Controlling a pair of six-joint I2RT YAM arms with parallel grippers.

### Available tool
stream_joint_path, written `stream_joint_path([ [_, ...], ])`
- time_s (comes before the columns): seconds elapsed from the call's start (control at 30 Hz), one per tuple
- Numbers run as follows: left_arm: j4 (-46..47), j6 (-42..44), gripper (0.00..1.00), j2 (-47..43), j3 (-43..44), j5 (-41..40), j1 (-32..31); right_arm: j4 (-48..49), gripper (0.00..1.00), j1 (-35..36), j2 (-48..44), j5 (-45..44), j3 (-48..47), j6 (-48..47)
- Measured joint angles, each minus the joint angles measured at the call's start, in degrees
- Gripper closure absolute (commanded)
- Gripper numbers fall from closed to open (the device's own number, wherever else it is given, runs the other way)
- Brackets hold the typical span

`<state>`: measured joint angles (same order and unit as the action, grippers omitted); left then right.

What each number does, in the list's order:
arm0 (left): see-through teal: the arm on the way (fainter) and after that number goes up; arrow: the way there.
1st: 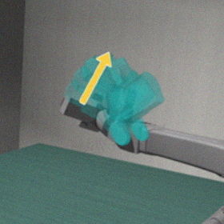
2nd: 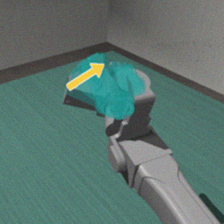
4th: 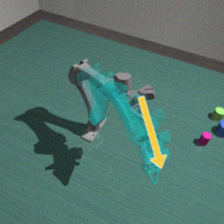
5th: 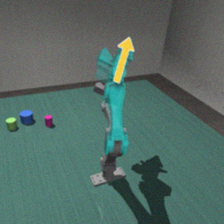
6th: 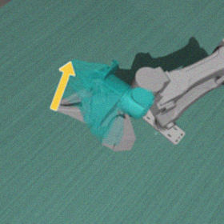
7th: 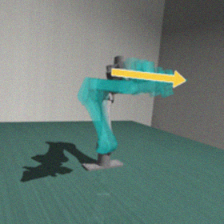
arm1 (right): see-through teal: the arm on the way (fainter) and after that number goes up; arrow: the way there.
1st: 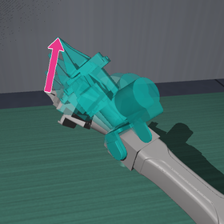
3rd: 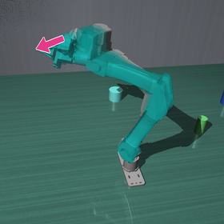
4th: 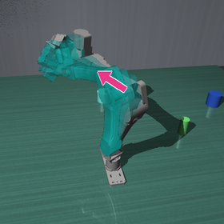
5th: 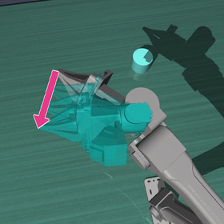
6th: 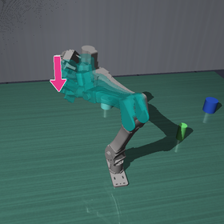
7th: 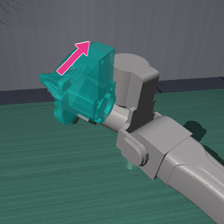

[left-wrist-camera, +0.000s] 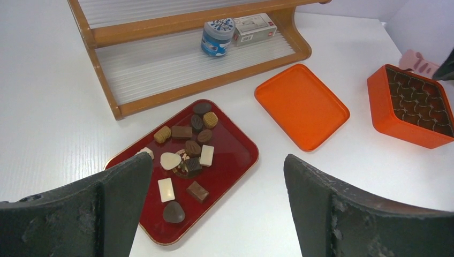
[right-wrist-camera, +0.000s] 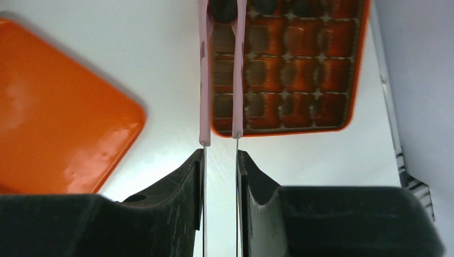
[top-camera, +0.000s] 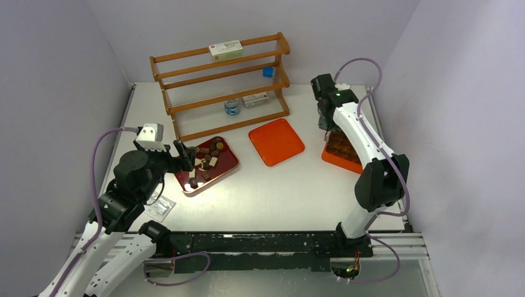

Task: Pack the chocolate
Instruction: Place the fake chocolate in the packing bottle.

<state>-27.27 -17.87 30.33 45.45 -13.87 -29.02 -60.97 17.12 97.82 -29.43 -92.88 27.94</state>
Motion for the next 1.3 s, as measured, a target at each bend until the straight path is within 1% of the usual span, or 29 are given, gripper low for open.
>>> stream_joint_path([
  [0.27,-0.02,0.09,0.03,0.66,0.0,0.02,-0.48,0.46,0.79,-5.81,-4.94,-3.91,7.13,1.2],
  [0.6,0.0,0.11,0.03,2.78,0.0,0.02,-1.6,3.54,0.78,-12.83,-8.72,-4.98,15.04,0.98],
  [0.93,0.0,0.09,0.03,4.66,0.0,0.24,-1.6,7.67,0.76,-15.61,-9.88,-4.83,18.12,-1.49],
  [1.3,0.02,0.11,0.03,4.5,0.0,0.24,-1.6,12.96,0.75,-17.59,-9.79,-3.13,18.43,-4.17],
])
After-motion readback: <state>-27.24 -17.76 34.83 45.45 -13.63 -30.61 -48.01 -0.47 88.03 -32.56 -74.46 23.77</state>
